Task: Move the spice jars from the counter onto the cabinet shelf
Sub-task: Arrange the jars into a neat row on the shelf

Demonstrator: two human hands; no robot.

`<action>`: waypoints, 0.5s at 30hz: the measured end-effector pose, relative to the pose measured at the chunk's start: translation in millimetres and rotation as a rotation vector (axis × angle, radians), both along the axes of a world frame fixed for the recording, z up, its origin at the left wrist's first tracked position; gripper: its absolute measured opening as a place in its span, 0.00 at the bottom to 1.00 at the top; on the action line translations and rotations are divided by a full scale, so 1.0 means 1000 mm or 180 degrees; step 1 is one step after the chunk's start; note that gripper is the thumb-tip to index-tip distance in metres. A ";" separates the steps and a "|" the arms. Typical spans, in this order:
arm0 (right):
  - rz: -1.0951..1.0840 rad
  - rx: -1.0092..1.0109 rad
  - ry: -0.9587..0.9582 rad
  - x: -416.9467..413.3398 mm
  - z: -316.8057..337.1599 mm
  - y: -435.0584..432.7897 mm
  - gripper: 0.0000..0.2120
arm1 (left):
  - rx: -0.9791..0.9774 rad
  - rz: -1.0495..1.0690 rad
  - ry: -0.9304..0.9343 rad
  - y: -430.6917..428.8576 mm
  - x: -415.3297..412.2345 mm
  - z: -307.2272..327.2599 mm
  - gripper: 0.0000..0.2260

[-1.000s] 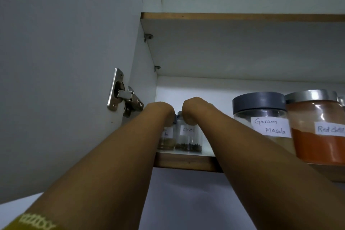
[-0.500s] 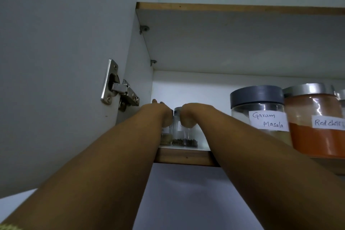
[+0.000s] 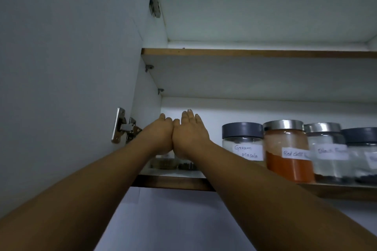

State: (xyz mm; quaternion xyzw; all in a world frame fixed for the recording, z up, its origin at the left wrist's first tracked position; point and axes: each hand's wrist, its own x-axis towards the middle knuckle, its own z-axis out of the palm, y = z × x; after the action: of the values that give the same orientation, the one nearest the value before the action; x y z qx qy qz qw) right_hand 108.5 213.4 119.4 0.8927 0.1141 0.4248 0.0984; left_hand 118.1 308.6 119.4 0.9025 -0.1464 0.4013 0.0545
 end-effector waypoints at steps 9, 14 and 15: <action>-0.0077 -0.0286 -0.0039 -0.084 0.008 -0.076 0.26 | -0.0339 -0.0557 0.0106 -0.068 -0.085 -0.004 0.18; -0.0137 -0.0198 0.0039 -0.115 0.010 -0.142 0.27 | -0.0202 -0.0674 0.0285 -0.125 -0.111 -0.002 0.14; -0.0152 -0.0131 0.0061 -0.119 0.012 -0.154 0.27 | -0.0164 -0.0630 0.0310 -0.134 -0.113 -0.001 0.13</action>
State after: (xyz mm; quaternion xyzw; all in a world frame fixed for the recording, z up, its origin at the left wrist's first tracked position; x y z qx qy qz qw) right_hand -10.9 59.4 131.0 0.8969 0.1024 0.4113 0.1258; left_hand 5.3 174.3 118.8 0.9004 -0.2216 0.3533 0.1241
